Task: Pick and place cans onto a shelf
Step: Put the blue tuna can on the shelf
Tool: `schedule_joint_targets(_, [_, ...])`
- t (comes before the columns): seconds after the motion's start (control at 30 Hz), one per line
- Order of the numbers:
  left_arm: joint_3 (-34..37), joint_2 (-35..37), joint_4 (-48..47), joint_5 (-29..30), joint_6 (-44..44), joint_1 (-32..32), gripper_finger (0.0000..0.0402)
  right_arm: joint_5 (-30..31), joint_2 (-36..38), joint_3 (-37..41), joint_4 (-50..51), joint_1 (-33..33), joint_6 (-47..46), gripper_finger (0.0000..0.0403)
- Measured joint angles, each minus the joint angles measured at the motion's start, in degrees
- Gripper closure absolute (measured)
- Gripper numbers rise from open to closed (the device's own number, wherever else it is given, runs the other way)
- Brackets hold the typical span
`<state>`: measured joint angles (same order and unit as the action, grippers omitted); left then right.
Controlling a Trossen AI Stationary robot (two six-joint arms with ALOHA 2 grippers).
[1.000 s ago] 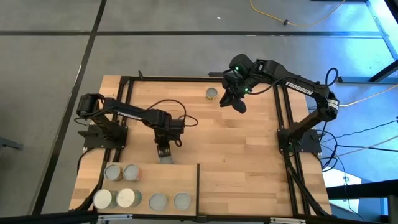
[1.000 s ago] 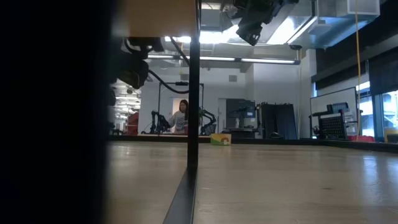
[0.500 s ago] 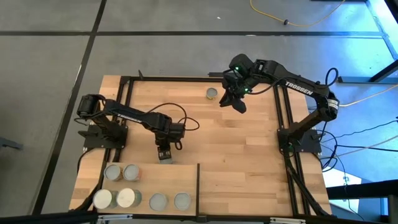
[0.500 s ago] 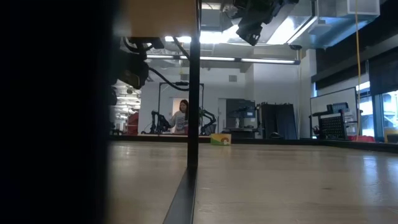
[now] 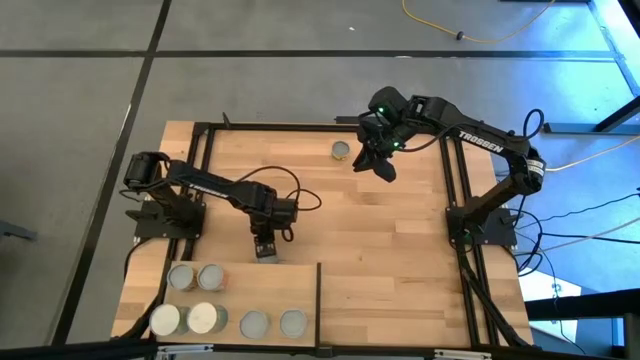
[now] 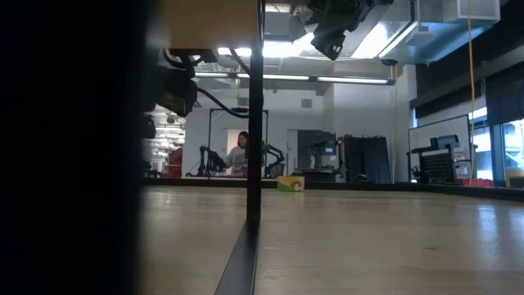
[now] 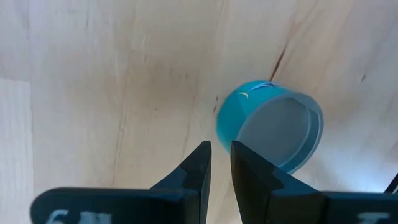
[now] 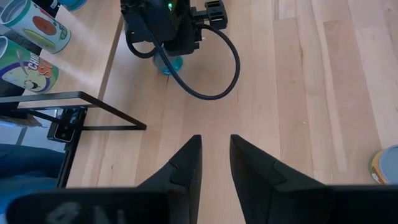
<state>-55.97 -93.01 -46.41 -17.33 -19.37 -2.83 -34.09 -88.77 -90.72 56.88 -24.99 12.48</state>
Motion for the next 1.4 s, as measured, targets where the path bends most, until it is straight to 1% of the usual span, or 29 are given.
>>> schedule_joint_targets(0.33, [-0.07,-1.69,0.83,-0.91,0.01,0.02,0.0347,0.0,0.0,0.0,0.0,0.01,0.0,0.0318])
schedule_joint_targets(0.7, [-0.06,-1.55,0.92,-1.05,0.03,-0.23,0.0347,0.0,0.04,0.0,0.02,0.02,0.01,0.0318])
schedule_joint_targets(0.83, [-0.06,-1.55,0.85,-1.96,0.04,-0.31,0.0347,0.0,0.04,0.0,0.02,0.0,0.01,0.0318])
schedule_joint_targets(1.03, [-0.17,-1.97,0.81,0.08,0.64,-1.82,0.0347,0.0,0.04,0.0,0.0,0.0,0.01,0.0318])
schedule_joint_targets(1.4, [-0.04,-3.72,2.23,0.25,-0.05,-3.96,0.0347,0.0,0.04,-0.02,-0.02,0.0,0.07,0.0318])
